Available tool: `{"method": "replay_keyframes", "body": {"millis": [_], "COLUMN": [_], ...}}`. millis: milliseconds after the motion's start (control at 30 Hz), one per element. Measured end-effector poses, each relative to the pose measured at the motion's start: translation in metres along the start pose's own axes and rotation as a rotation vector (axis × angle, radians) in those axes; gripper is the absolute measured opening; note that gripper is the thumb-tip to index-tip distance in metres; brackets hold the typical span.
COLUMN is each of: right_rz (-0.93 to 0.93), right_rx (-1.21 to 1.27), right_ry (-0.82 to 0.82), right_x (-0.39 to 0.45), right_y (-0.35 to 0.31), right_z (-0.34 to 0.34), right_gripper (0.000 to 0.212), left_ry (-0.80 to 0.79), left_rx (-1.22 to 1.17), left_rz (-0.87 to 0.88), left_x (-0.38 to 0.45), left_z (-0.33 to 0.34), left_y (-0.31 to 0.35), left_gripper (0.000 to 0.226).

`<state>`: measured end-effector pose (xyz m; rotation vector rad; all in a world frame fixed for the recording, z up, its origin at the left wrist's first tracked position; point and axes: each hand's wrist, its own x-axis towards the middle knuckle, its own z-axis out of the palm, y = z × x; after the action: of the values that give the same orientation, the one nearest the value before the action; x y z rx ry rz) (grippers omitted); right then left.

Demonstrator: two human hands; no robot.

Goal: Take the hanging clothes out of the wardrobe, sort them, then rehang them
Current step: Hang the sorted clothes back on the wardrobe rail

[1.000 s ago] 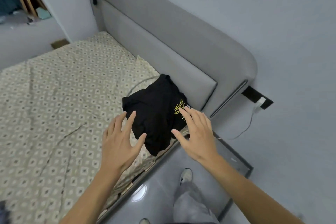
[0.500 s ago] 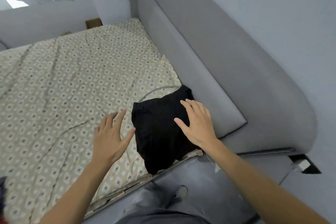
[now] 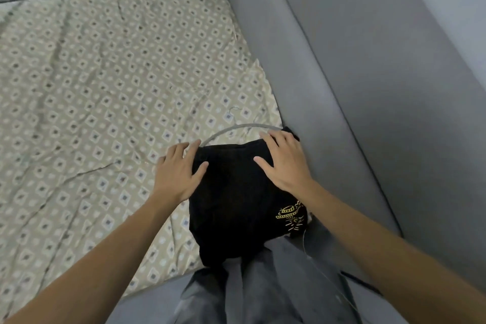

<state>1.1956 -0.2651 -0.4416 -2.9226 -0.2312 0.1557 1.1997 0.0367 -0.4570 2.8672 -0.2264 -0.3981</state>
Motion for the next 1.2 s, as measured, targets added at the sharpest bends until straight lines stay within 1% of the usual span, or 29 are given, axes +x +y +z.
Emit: {"method": "replay_keyframes", "body": {"millis": [167,333,467,533,600,700,800,867,1067,1200], "right_rz": [0.036,0.134,0.219,0.237,0.263,0.249,0.206,0.203,0.17,0.152], "right_rx": [-0.032,-0.072,-0.065,-0.067,-0.04,-0.008,0.011,0.03,0.162,0.221], "right_ry": [-0.107,-0.242,-0.289,-0.316,-0.324,-0.251,-0.118,-0.069,0.022,0.103], "right_x": [0.069,0.116,0.136,0.143,0.15,0.158,0.16,0.159,0.139,0.106], "right_y": [0.069,0.122,0.134,0.133,0.132,0.131,0.126,0.12,0.097,0.077], "right_z": [0.073,0.141,0.17,0.18,0.186,0.187,0.179,0.167,0.106,0.057], "right_gripper": [0.053,0.054,0.059,0.061,0.058,0.043,0.031,0.025,0.02,0.017], "left_ry": [-0.127,-0.204,-0.243,-0.275,-0.255,-0.151,-0.035,0.017,0.128,0.197], "left_rx": [-0.034,-0.069,-0.131,-0.239,-0.372,-0.485,-0.489,-0.487,-0.552,-0.591], "left_rz": [-0.145,-0.292,-0.385,-0.46,-0.494,-0.487,-0.409,-0.353,-0.221,-0.148], "left_x": [0.074,0.123,0.142,0.15,0.158,0.163,0.157,0.148,0.117,0.083], "left_z": [0.076,0.144,0.179,0.19,0.197,0.196,0.184,0.17,0.115,0.067], "left_y": [-0.01,-0.026,-0.038,-0.039,-0.04,-0.042,-0.044,-0.043,-0.045,-0.037], "left_gripper": [0.067,0.067,0.066,0.063,0.053,0.039,0.032,0.029,0.027,0.028]}}
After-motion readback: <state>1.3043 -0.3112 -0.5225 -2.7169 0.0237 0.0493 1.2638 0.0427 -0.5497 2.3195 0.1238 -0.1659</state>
